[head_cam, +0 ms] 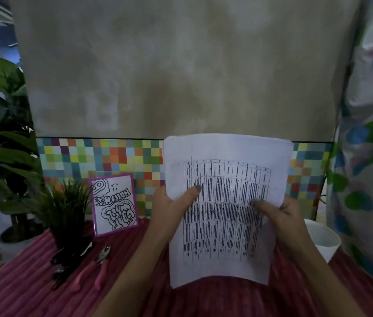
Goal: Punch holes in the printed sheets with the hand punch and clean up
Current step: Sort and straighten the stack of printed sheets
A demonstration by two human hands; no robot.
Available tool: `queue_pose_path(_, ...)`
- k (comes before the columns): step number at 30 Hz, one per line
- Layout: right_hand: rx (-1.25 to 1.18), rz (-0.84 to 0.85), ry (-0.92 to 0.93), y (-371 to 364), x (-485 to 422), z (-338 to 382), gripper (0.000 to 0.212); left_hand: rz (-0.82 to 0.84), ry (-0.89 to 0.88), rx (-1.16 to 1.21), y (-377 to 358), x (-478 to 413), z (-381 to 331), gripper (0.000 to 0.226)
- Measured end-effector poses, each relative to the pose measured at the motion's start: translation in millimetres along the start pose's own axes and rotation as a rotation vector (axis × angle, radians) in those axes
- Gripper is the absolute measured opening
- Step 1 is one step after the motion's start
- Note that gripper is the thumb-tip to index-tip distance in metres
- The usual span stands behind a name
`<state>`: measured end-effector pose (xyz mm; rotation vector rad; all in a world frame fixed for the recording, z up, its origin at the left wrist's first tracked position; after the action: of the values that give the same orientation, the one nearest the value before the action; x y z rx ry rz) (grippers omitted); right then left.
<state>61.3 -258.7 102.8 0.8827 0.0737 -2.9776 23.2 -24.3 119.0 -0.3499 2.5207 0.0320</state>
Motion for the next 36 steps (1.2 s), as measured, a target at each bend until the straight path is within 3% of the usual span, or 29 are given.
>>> queue_pose_path(2, -0.012, -0.007, -0.073, -1, 10, -17, 0.024, 0.022, 0.048, -0.066, -1, 9, 13, 0.016)
queue_pose_path(4, -0.011, -0.024, -0.113, 1, 17, -31, 0.024, 0.074, 0.092, -0.138, -2, 16, 24, 0.043)
queue_pose_path(8, -0.019, -0.030, -0.159, 4, 14, -37, 0.023, 0.118, 0.123, -0.114, -2, -5, -3, 0.026)
queue_pose_path(13, -0.046, -0.006, -0.163, 1, 14, -36, 0.022, -0.143, -0.138, -0.032, -6, -52, -56, 0.019)
queue_pose_path(16, -0.067, -0.008, -0.144, 1, 13, -37, 0.023, -0.305, -0.135, -0.055, -11, -58, -56, 0.017)
queue_pose_path(18, -0.085, 0.002, -0.140, 2, 14, -39, 0.014, -0.341, -0.134, -0.094, -12, -60, -56, 0.015)
queue_pose_path(21, -0.136, 0.014, -0.171, 4, 16, -45, 0.025, -0.360, -0.153, -0.124, -11, -62, -58, 0.020)
queue_pose_path(26, -0.168, 0.018, -0.191, 5, 19, -46, 0.018, -0.148, -0.127, -0.077, -7, -47, -60, 0.014)
queue_pose_path(27, -0.169, 0.014, -0.188, 5, 20, -46, 0.020, -0.085, -0.096, -0.053, 0, -40, -49, 0.020)
queue_pose_path(30, -0.137, 0.008, -0.171, 3, 21, -42, 0.022, 0.095, 0.050, -0.056, 14, 1, 3, 0.066)
queue_pose_path(31, -0.122, 0.001, -0.167, 2, 20, -40, 0.022, 0.130, 0.119, -0.081, 13, 15, 23, 0.069)
queue_pose_path(34, -0.064, 0.004, -0.135, -1, 19, -35, 0.021, 0.049, 0.171, -0.110, 6, 30, 58, 0.027)
queue_pose_path(36, -0.075, -0.015, -0.098, -1, 17, -31, 0.015, -0.025, 0.123, -0.093, 4, 25, 59, 0.017)
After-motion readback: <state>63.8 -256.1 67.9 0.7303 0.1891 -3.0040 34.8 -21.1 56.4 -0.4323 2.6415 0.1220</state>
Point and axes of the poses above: each hand's wrist, its own x-axis away from the middle knuckle, its own y-axis out of the back of the hand, z = x × y, the point moved 4 cm from there along -x, towards the middle knuckle, and after that the axes turned 2 degrees about z, right-handed, at the moved point
